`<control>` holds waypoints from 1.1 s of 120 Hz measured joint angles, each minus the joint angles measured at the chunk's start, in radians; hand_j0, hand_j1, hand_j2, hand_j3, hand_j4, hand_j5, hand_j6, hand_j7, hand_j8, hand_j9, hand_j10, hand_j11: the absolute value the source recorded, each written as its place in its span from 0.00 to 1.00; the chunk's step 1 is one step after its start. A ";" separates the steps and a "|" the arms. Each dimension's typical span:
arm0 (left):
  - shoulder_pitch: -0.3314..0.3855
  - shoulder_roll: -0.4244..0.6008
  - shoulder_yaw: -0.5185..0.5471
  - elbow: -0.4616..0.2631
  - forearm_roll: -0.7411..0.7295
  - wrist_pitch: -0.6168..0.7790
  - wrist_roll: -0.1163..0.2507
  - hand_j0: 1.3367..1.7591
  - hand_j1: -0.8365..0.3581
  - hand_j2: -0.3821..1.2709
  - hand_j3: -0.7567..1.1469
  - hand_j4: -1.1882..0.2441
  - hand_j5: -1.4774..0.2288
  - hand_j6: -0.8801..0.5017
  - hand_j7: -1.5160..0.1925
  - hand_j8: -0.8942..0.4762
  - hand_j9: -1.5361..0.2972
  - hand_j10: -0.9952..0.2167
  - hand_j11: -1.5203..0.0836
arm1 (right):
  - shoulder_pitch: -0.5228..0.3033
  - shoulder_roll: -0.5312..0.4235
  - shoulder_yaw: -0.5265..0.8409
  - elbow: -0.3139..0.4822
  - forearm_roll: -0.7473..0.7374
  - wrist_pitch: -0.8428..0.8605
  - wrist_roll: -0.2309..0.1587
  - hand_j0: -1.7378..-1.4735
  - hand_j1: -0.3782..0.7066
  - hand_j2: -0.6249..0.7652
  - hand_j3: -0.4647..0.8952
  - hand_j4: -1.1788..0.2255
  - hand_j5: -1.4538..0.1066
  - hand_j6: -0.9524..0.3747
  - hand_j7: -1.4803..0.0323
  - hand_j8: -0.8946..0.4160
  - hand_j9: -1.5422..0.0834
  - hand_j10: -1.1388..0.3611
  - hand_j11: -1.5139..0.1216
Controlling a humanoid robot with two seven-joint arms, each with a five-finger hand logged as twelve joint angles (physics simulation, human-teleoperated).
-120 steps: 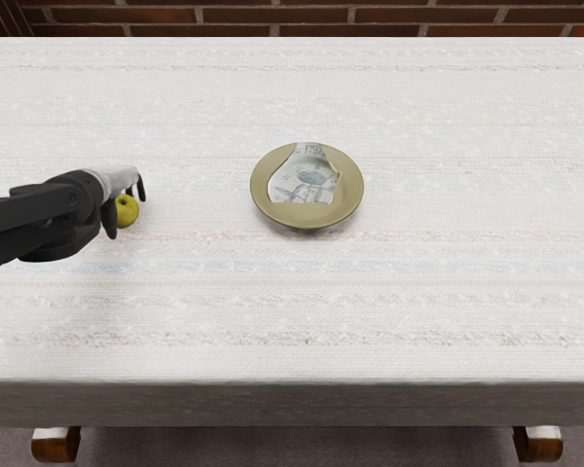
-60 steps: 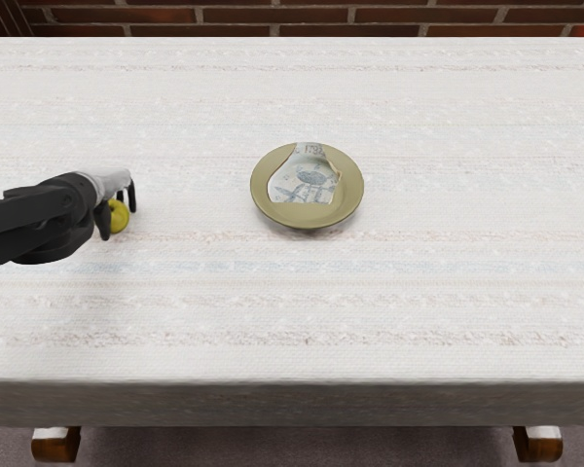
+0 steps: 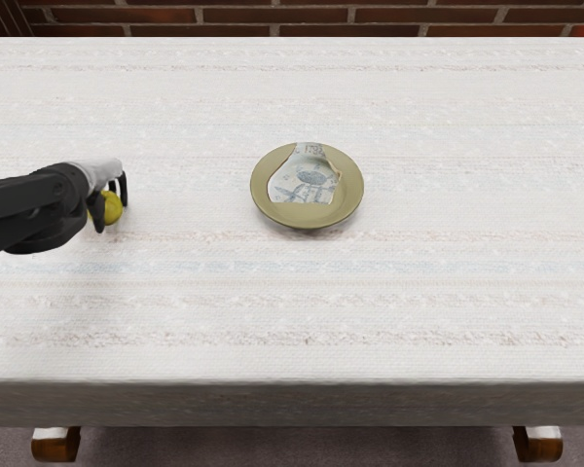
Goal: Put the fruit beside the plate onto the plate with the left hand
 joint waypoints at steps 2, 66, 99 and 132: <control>-0.004 -0.001 -0.001 0.000 -0.007 0.000 0.000 0.75 0.41 0.49 0.40 0.38 0.28 0.36 0.31 0.37 0.30 0.23 0.33 | 0.000 0.000 0.000 0.000 0.000 0.000 0.000 0.30 0.04 0.45 0.34 0.83 0.92 0.71 0.97 0.67 0.94 0.75 0.92; -0.061 -0.054 -0.284 0.001 -0.194 -0.001 0.001 0.75 0.42 0.48 0.40 0.39 0.23 0.39 0.28 0.38 0.29 0.20 0.32 | 0.000 0.000 0.000 0.000 0.000 0.000 0.000 0.30 0.04 0.45 0.34 0.83 0.92 0.71 0.97 0.67 0.94 0.75 0.92; -0.052 -0.138 -0.447 0.001 -0.422 -0.001 0.001 0.75 0.41 0.51 0.40 0.36 0.23 0.38 0.27 0.37 0.29 0.20 0.32 | 0.000 0.000 0.000 0.000 0.000 0.000 0.000 0.30 0.04 0.45 0.34 0.83 0.92 0.71 0.97 0.67 0.94 0.75 0.92; -0.067 -0.228 -0.475 0.003 -0.451 0.000 0.000 0.75 0.48 0.44 0.40 0.32 0.25 0.34 0.28 0.32 0.28 0.20 0.31 | 0.000 0.000 0.000 0.000 0.000 0.000 0.000 0.30 0.04 0.45 0.34 0.83 0.92 0.71 0.97 0.67 0.94 0.75 0.92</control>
